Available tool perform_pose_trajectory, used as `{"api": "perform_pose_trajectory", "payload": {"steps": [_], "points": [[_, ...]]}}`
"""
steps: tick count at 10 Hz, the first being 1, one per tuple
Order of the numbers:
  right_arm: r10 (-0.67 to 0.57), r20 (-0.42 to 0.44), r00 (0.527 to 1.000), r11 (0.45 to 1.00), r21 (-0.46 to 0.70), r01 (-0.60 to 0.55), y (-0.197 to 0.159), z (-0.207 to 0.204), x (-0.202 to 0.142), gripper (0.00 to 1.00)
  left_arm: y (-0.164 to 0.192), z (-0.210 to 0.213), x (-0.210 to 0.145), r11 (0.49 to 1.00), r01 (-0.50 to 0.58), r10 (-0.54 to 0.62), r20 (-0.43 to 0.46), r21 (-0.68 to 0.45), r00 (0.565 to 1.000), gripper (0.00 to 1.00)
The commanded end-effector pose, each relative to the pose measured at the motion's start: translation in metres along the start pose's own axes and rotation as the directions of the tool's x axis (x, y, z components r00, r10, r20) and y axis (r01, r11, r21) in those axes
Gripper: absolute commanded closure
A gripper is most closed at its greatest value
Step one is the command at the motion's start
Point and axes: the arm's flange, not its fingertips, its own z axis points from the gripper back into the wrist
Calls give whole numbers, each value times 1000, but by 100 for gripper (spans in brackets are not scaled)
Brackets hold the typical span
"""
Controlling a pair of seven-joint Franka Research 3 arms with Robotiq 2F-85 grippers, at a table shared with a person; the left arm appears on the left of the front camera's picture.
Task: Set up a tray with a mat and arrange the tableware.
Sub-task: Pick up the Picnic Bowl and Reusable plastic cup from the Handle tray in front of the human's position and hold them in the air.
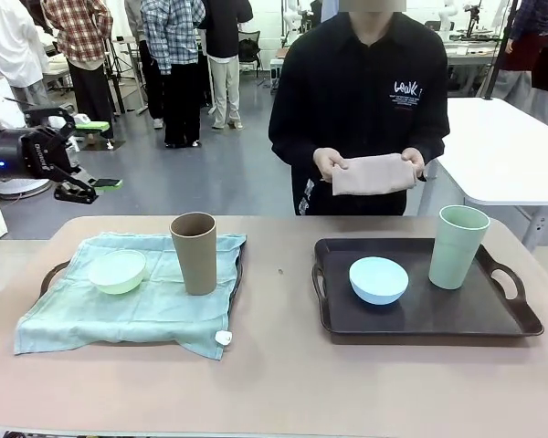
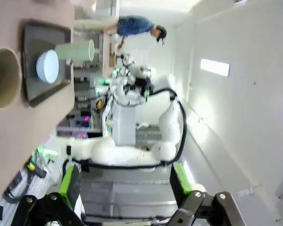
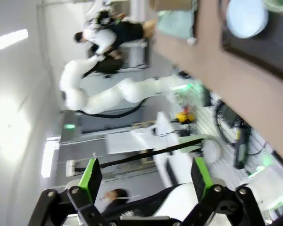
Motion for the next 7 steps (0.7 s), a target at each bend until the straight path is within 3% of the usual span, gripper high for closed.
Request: {"api": "perform_pose_trajectory", "payload": {"steps": [1, 2, 4, 5, 6, 7], "points": [[186, 136, 973, 944, -298, -139, -3, 40, 45, 0, -48, -79, -10, 972, 75, -41, -153, 224, 987, 0], [275, 234, 932, 900, -403, -164, -2, 50, 65, 0, -59, -113, -3, 933, 130, -83, -150, 336, 985, 0], [408, 296, 864, 791, -586, -173, -5, 52, 89, 0, -73, -173, 13, 849, 225, -152, -187, 478, 970, 0], [284, 177, 942, 898, -394, -197, 13, 62, 68, 0, -82, -197, 17, 868, 202, -152, -146, 453, 978, 0], [284, 177, 942, 898, -394, -197, 13, 62, 68, 0, -77, -169, -11, 902, 202, -130, -206, 381, 970, 0], [284, 177, 942, 898, -394, -197, 13, 62, 68, 0, -77, -169, -11, 902, 202, -130, -206, 381, 970, 0]]}}
